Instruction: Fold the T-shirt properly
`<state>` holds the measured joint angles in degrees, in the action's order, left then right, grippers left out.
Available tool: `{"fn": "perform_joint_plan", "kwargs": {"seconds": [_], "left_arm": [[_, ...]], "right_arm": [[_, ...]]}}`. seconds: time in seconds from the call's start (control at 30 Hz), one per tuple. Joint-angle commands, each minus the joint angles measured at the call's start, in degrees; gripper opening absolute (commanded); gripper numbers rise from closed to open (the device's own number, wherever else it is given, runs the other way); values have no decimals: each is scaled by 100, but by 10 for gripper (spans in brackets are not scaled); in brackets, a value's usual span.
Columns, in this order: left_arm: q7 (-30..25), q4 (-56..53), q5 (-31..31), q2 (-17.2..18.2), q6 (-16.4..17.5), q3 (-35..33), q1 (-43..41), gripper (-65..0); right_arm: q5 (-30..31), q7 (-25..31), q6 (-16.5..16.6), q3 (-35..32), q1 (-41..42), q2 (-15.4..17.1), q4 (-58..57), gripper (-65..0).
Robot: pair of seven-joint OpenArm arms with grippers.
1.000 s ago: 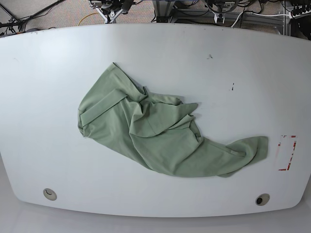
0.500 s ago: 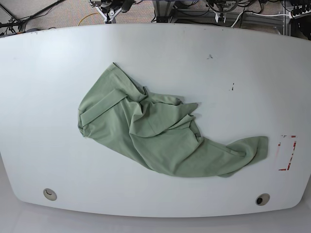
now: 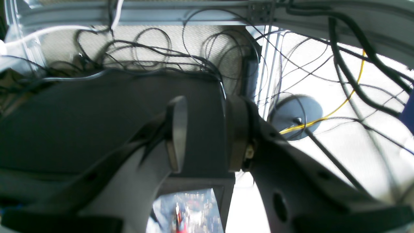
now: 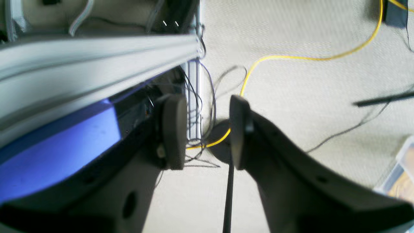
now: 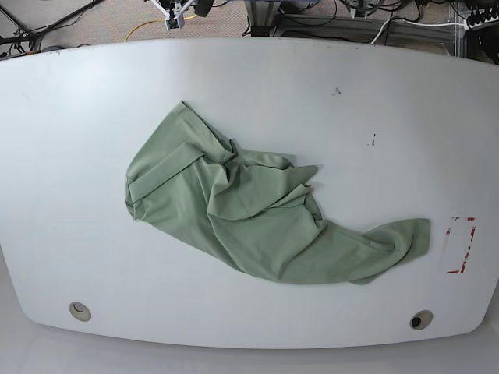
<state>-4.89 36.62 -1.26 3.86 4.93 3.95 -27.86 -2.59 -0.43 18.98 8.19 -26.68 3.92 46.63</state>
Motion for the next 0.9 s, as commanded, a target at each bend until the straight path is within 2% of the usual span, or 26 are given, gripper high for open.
{"fn": "perform_joint_plan", "kwargs": {"seconds": [0.0, 0.3, 0.57, 0.67, 0.8, 0.87], "left_arm": [[-35, 544, 16, 32, -14, 14, -331, -472], [-26, 2118, 16, 85, -14, 14, -1403, -472], [-26, 3384, 16, 225, -14, 23, -2282, -471], [-26, 3885, 16, 278, -14, 146, -2634, -421], [-26, 4509, 25, 304, -23, 454, -2986, -274], [-26, 4738, 25, 304, -23, 533, -3179, -232]], "right_arm": [[17, 29, 14, 12, -379, 16, 414, -441], [26, 29, 14, 21, -1504, -10, 1917, -441], [26, 29, 23, 39, -2568, -203, 3306, -441], [132, 29, 23, 30, -2937, -300, 3737, -436], [685, 29, 23, 39, -3385, -344, 4326, -433], [949, 29, 23, 39, -3605, -335, 4554, -433]]}}
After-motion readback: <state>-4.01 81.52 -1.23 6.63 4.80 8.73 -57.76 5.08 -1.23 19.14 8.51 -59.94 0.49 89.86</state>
